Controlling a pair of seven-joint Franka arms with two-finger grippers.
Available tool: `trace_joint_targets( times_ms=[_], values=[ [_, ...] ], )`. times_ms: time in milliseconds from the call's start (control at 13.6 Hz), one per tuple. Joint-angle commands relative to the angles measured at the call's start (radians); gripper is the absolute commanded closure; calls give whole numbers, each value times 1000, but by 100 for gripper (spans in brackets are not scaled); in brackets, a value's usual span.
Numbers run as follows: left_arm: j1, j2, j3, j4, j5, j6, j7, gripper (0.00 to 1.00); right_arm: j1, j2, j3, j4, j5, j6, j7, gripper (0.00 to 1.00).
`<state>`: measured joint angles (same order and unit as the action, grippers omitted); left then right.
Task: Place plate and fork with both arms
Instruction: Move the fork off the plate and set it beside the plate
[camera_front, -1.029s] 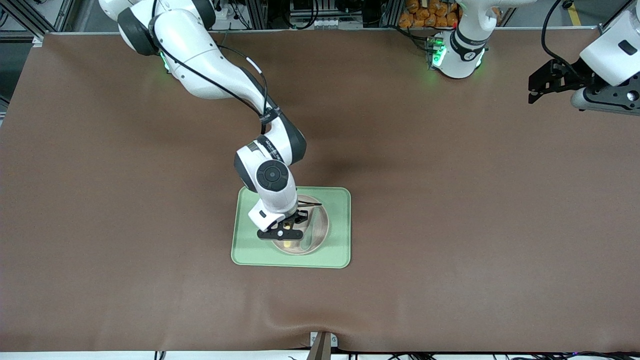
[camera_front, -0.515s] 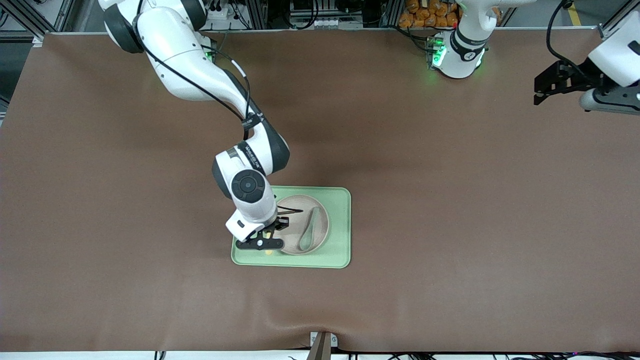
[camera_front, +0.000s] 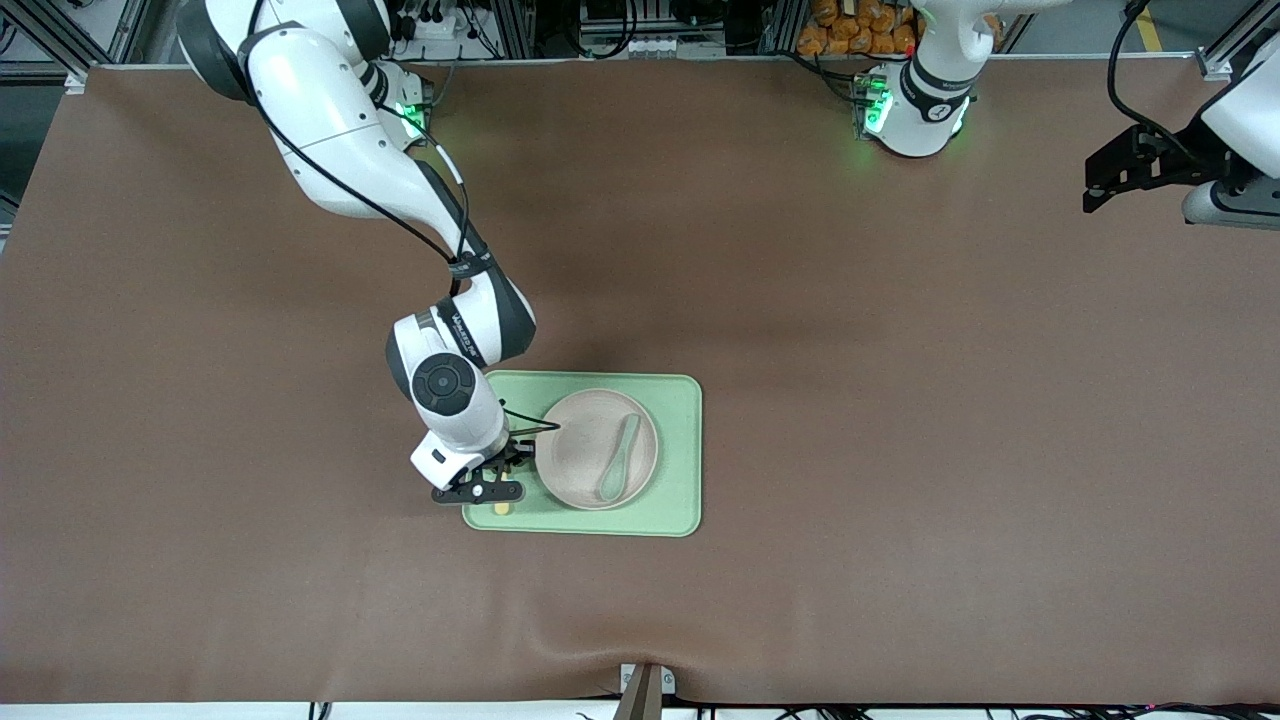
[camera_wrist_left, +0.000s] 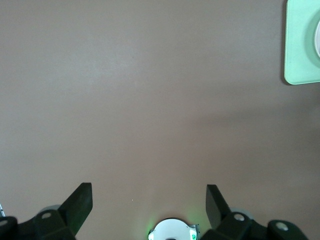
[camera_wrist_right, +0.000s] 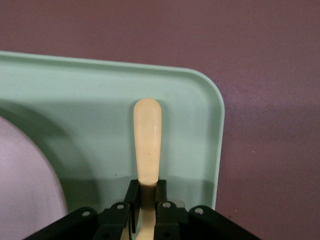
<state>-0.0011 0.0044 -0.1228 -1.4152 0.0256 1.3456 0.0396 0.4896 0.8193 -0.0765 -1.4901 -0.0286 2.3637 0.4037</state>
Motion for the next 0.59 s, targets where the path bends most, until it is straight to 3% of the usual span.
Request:
trace_joint_targets(
  times_ms=[0,74,147,221,368,515],
  values=[
    [4,-12,-1,-1,-18,4,16,0,1,-51,9,-65,-16,19,3,100],
    [3,-12,-3,-1,-33,6,13,0,1,-51,7,-65,-16,17,1,81],
    [3,-12,-3,-1,-35,6,11,0,-2,-51,9,-64,-16,14,3,38],
    [3,-14,-3,-1,-35,6,11,0,-2,-54,9,-59,-14,9,3,15],
    [3,-12,-3,-1,-35,6,11,0,-2,-63,9,-49,-4,5,13,0],
    [3,-6,-3,-1,-35,10,11,0,-22,-104,6,-45,-4,-13,4,0]
  ],
)
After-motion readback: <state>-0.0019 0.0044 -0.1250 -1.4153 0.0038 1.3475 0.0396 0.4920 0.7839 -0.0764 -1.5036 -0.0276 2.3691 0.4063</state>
